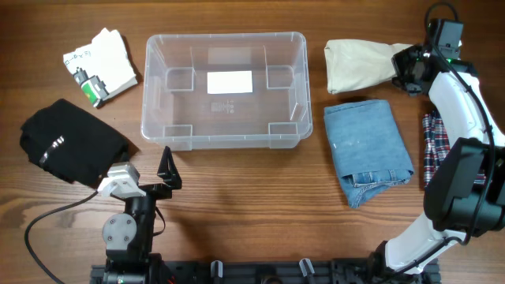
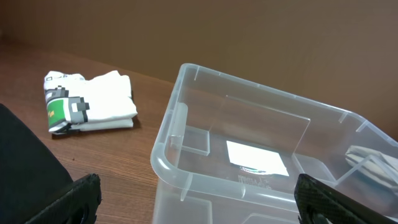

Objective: Pack container
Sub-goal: 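Lower the right gripper onto the cream cloth's far edge and grasp it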

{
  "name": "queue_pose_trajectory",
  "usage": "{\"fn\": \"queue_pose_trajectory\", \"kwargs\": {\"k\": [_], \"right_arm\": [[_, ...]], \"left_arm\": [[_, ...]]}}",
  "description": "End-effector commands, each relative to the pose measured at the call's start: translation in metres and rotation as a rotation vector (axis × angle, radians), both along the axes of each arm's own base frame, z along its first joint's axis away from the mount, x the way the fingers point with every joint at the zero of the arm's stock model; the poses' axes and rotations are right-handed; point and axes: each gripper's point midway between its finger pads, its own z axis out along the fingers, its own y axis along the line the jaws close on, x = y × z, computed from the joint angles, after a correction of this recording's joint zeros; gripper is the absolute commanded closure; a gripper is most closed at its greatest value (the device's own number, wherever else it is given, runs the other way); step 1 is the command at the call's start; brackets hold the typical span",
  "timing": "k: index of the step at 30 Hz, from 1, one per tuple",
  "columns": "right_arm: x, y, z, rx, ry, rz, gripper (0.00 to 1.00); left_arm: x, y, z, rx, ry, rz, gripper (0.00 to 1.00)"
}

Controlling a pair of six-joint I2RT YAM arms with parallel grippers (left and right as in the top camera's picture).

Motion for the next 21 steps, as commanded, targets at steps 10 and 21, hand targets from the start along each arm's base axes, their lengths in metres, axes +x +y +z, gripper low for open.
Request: {"fn": "queue_pose_trajectory", "kwargs": {"k": [10, 21], "right_arm": [[-0.023, -0.01, -0.021, -0.061, 0.123, -0.028, 0.76], [-0.05, -0.007, -0.049, -0.028, 0.271, -0.058, 0.26]], "left_arm": [[0.0, 0.0, -0.001, 0.023, -0.002, -0.005, 0.0], [0.0, 0.0, -0.001, 0.023, -0.002, -0.005, 0.0]]}}
